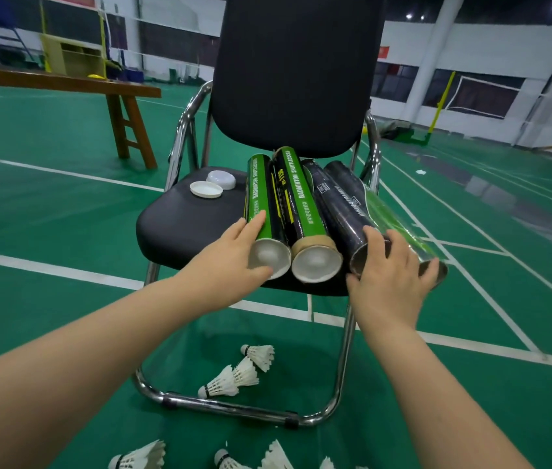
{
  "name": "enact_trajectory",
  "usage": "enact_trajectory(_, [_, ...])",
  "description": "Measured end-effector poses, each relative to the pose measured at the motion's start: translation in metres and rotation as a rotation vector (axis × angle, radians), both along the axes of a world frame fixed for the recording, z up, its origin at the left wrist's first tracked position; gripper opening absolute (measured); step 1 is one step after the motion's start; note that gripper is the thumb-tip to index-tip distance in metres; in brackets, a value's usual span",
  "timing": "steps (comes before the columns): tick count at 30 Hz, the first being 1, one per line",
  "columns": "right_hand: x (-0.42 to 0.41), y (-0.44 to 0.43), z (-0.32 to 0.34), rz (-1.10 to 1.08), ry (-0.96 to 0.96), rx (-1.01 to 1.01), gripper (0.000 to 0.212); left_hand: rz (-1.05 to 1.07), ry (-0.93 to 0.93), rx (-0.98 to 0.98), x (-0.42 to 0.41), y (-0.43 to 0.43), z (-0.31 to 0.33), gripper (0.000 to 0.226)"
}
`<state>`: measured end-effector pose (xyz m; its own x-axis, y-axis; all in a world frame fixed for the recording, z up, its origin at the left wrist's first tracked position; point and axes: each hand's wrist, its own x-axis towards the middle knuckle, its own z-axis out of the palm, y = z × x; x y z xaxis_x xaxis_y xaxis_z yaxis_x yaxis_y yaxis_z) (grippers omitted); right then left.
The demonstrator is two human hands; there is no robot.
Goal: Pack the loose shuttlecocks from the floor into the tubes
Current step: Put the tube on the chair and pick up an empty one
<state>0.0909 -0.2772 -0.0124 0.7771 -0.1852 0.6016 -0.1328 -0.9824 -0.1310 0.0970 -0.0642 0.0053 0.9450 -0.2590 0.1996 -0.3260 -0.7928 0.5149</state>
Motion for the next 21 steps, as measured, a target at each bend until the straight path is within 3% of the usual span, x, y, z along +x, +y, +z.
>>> enact_trajectory(6, [-0.001,0.001,0.004,0.075,-0.238,0.028,0.063,-0.009,-0.129,0.013,-0.010,-0.013,0.012,0.093])
enact_trajectory(11, [-0.027,0.005,0.020,0.150,-0.315,0.000,0.062,-0.047,-0.247,0.051,-0.014,-0.035,0.025,0.100])
enact_trajectory(21, [-0.113,-0.001,0.062,0.376,-0.473,-0.158,0.060,-0.033,-0.226,0.109,-0.049,-0.052,0.041,0.110])
